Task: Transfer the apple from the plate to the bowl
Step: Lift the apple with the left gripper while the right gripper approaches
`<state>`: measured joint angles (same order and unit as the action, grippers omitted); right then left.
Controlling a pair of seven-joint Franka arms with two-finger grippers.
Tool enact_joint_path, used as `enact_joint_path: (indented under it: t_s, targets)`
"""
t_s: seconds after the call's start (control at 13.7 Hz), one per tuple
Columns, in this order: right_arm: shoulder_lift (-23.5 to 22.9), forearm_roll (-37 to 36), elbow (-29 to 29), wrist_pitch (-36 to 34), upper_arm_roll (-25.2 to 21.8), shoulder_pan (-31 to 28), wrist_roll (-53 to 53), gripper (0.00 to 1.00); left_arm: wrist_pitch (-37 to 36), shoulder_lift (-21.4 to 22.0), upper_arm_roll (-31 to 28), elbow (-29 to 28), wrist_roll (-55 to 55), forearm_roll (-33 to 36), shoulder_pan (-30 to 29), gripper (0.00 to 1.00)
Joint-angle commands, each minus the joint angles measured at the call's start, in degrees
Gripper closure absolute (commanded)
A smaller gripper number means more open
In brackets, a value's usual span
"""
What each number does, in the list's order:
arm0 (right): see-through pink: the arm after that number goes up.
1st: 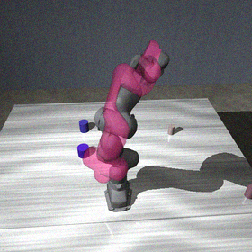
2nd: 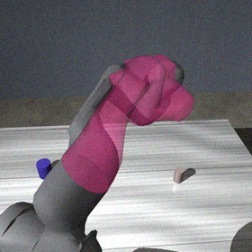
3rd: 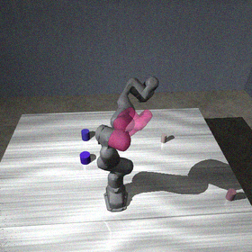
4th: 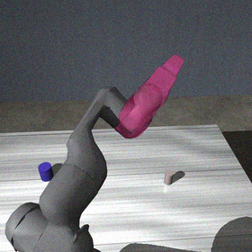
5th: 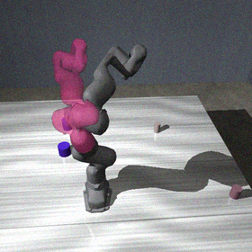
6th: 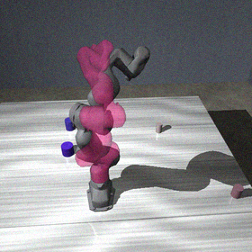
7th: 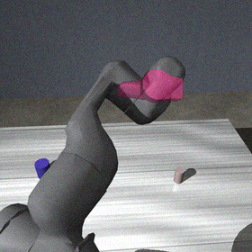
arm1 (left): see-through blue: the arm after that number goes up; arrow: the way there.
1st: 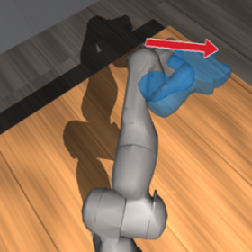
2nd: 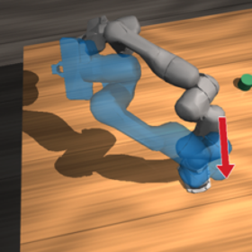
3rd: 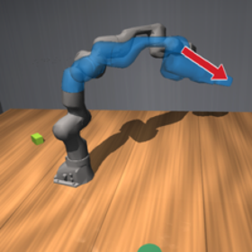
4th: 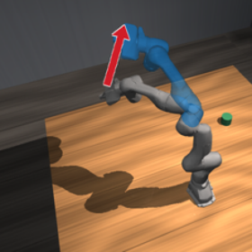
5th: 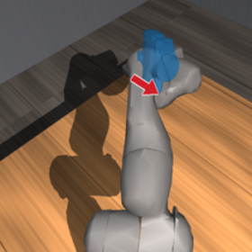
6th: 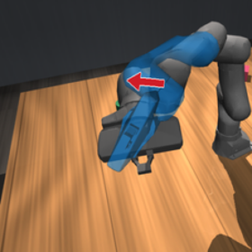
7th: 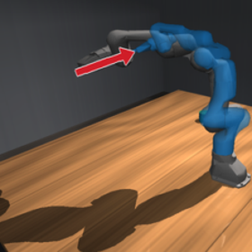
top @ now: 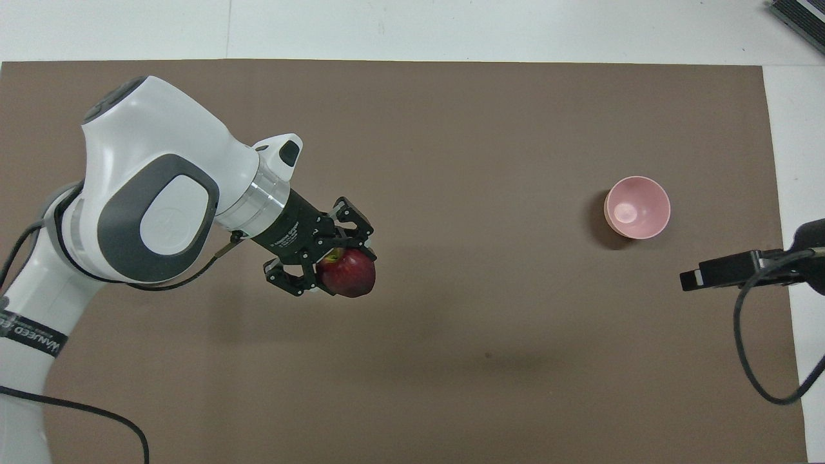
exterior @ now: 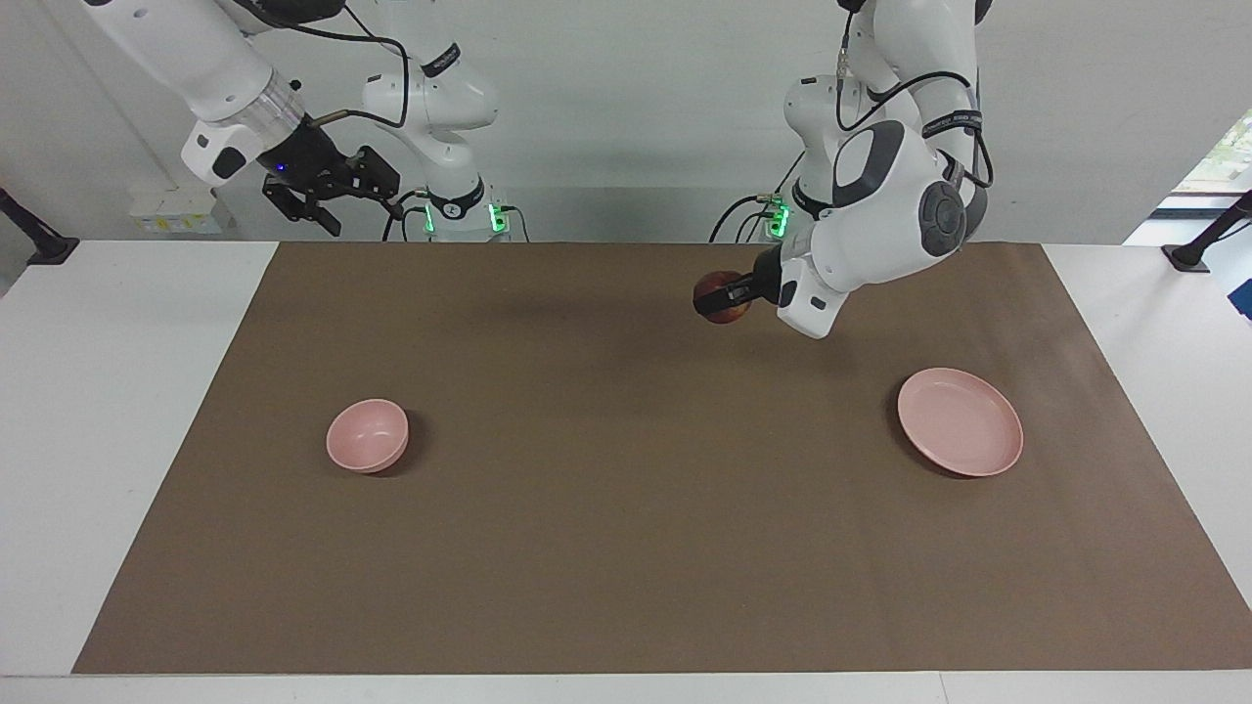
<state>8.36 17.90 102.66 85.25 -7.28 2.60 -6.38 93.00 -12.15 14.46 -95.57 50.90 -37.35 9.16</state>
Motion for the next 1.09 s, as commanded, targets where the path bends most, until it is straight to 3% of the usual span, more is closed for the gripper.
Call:
enact_joint_path:
  t_s: [0.0,0.29,0.73,1.02]
  targets:
    - [0.69,7.73,5.17,4.91,0.25,-0.93,-2.32,0.00,-1.60,-0.51,-0.48,0.65,6.84,-8.15,0.86,1.00]
    - [0.87,17.50,9.48,7.65,0.25,-0.67,-1.97,0.00,-1.42,-1.73,0.92,0.39,8.87,-14.67,2.26,1.00]
    - [1.40,31.30,16.24,6.59,0.25,-0.93,0.14,0.00,-1.77,-4.81,1.89,0.13,10.27,-26.79,4.81,1.00]
    - [2.27,39.58,20.65,4.75,0.25,-3.48,2.33,0.00,1.82,-5.43,2.59,-0.05,14.23,-34.18,5.69,1.00]
